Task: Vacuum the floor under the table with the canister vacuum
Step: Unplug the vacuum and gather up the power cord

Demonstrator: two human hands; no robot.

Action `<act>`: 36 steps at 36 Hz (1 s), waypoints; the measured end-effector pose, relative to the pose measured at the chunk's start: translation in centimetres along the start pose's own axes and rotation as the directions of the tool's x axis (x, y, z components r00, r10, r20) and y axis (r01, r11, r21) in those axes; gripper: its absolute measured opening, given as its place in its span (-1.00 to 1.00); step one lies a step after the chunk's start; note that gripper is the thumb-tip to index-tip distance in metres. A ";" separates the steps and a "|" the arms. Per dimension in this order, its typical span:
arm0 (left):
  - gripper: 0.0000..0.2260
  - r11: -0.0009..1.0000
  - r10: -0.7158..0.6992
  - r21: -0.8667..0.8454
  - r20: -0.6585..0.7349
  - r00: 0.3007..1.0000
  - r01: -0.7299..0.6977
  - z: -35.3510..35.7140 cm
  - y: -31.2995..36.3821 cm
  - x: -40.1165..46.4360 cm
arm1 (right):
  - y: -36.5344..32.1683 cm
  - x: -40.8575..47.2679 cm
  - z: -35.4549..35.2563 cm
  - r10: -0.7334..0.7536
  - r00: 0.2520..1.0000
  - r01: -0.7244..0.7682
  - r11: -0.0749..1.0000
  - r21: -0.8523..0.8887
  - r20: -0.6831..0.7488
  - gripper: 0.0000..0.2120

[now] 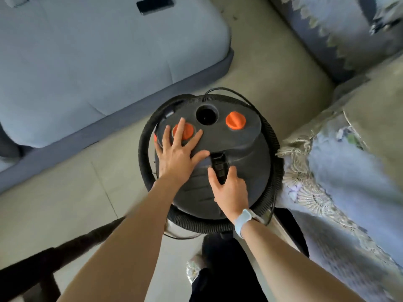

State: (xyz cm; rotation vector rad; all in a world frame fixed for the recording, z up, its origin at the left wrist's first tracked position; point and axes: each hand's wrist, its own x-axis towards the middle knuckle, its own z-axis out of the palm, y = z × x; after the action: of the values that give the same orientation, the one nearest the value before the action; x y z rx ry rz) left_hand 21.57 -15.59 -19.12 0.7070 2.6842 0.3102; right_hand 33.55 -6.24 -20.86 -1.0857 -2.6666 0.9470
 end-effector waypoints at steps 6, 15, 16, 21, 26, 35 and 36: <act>-0.26 0.961 0.246 0.100 0.113 0.963 -0.258 -1.5 1.3 6.9 | -0.3 3.3 1.3 0.231 0.973 -0.223 0.958 0.180 -0.023 -0.24; -0.31 0.855 0.458 0.151 0.228 0.859 -0.496 -4.2 2.5 17.3 | -5.0 10.2 1.9 0.451 0.886 -0.402 0.864 0.302 -0.111 -0.36; -0.29 0.840 0.481 0.153 0.232 0.846 -0.520 -4.5 2.6 18.2 | -5.4 11.0 2.0 0.470 0.875 -0.419 0.855 0.304 -0.117 -0.35; -0.33 0.798 0.539 0.145 0.264 0.800 -0.585 -5.4 3.4 22.1 | -6.9 14.2 1.7 0.524 0.842 -0.470 0.829 0.304 -0.129 -0.48; -0.34 0.753 0.587 0.149 0.288 0.757 -0.640 -5.8 5.4 24.9 | -7.1 17.0 0.7 0.565 0.806 -0.509 0.813 0.282 -0.175 -0.56; -0.44 0.708 0.629 0.111 0.350 0.694 -0.698 -5.6 12.2 31.0 | -5.1 23.5 -2.0 0.658 0.732 -0.551 0.723 0.416 -0.176 -0.59; -0.44 0.707 0.629 0.106 0.356 0.691 -0.699 -5.6 13.1 31.7 | -4.7 24.3 -2.5 0.660 0.730 -0.548 0.721 0.423 -0.179 -0.59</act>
State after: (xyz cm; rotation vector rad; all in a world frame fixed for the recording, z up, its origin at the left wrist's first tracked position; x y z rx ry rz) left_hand -0.79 11.04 -18.86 1.6748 2.0896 0.0405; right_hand 13.60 8.52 -19.16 -1.8893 -1.7847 1.1430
